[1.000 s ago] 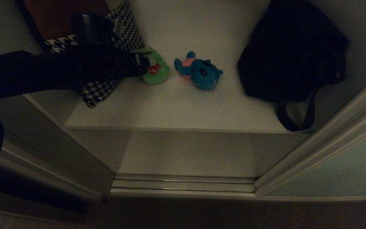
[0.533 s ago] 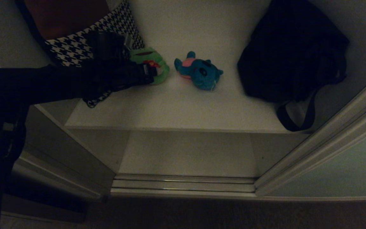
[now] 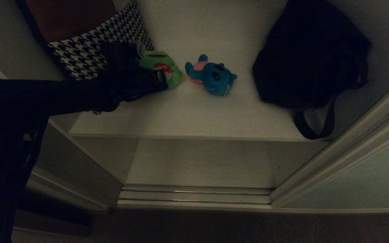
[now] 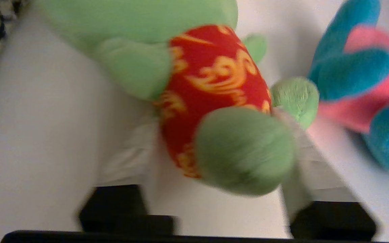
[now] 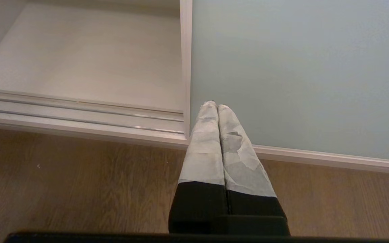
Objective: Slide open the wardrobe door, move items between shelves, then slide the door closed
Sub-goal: Place the green doll on the lower shelf
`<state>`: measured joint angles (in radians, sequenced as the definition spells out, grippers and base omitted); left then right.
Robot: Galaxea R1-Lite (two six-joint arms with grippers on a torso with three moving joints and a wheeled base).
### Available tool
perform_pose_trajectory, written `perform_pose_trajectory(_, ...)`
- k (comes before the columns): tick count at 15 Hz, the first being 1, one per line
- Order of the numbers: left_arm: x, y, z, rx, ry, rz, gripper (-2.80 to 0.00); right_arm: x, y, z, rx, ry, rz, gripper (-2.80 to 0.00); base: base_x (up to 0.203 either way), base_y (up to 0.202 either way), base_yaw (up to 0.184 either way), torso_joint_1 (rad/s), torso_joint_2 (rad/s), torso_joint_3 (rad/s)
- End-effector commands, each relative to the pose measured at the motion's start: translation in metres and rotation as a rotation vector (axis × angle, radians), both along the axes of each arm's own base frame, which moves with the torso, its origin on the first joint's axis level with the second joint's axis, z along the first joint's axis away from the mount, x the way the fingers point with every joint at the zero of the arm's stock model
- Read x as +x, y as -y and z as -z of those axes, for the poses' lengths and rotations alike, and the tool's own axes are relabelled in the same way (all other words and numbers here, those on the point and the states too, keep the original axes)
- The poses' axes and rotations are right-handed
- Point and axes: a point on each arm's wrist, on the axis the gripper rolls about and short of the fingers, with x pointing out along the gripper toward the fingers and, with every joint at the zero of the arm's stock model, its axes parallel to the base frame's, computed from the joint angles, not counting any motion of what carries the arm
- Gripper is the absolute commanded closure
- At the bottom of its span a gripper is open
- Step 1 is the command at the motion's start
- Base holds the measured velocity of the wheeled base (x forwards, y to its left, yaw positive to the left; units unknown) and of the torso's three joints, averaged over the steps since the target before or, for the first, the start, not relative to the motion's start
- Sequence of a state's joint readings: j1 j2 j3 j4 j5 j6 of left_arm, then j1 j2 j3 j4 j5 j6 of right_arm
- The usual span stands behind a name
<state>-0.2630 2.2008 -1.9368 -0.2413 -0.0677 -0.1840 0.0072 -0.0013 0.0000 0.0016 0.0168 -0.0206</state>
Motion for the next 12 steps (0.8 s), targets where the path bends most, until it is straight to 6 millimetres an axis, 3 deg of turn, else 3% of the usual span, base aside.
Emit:
perform_pose_trajectory(1, 0.002, 0.001, 0.002, -0.006, 0.008, 0.002, 0.00, 0.000, 0.000, 0.000, 0.000, 0.002, -0.001, 0.00, 0.000, 0.000, 0.000, 0.000, 0.00, 0.000)
perform_pose_trajectory(6, -0.005, 0.001, -0.012, -0.022, 0.065, 0.004, 0.00, 0.000, 0.000, 0.000, 0.001, 0.002, -0.001, 0.00, 0.000, 0.000, 0.000, 0.000, 0.00, 0.000)
perform_pose_trajectory(9, -0.033, -0.003, -0.046, -0.040, 0.117, 0.004, 0.00, 0.000, 0.000, 0.000, -0.001, 0.002, -0.001, 0.00, 0.000, 0.000, 0.000, 0.000, 0.00, 0.000)
perform_pose_trajectory(12, -0.075, -0.005, -0.073, -0.040, 0.113, 0.022, 0.00, 0.000, 0.000, 0.000, -0.001, 0.002, -0.001, 0.00, 0.000, 0.000, 0.000, 0.000, 0.00, 0.000)
